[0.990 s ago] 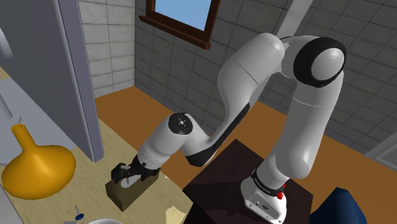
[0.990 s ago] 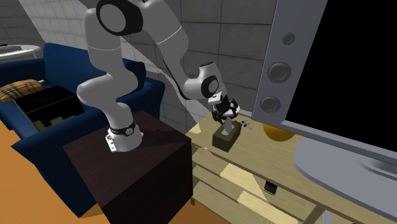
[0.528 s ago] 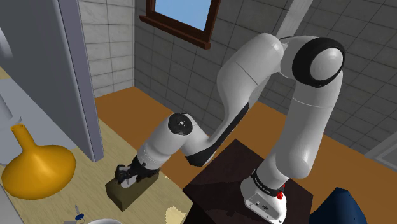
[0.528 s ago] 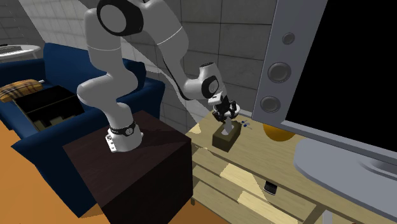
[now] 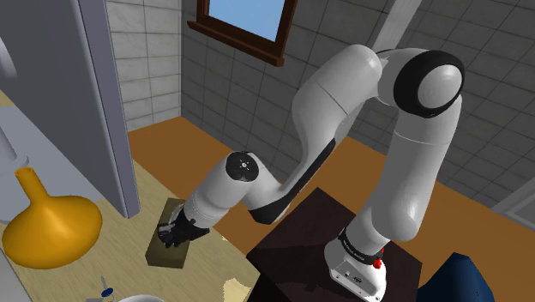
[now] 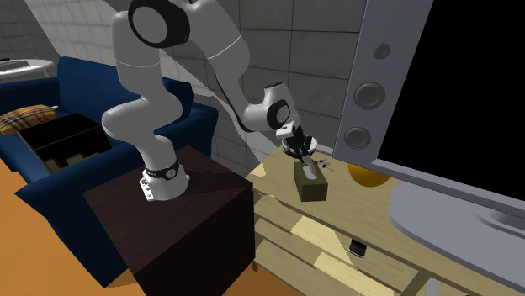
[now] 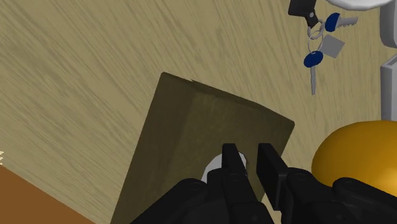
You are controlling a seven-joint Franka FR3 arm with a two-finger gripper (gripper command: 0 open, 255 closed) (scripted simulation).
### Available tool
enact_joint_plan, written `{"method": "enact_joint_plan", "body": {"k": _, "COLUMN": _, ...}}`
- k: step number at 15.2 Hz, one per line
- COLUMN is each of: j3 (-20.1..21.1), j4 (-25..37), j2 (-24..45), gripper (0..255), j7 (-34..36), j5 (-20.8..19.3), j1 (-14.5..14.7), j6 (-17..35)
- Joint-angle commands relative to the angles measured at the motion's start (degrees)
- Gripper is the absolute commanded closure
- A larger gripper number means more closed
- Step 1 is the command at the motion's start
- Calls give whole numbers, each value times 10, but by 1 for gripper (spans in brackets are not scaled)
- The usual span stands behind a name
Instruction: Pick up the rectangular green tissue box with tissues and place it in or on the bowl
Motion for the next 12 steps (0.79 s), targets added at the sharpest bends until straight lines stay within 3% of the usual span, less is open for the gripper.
{"method": "enact_joint_plan", "body": {"k": 1, "j3": -1, "j4": -4, "j2": -1, "gripper": 255, "j7": 1, "j5": -1, "j1": 0, "j6": 1}}
{"method": "enact_joint_plan", "body": {"k": 12, "j3": 180, "j4": -39, "j2": -94, "gripper": 255, "j7": -211, "j5": 261, "j1": -148, "j6": -30}}
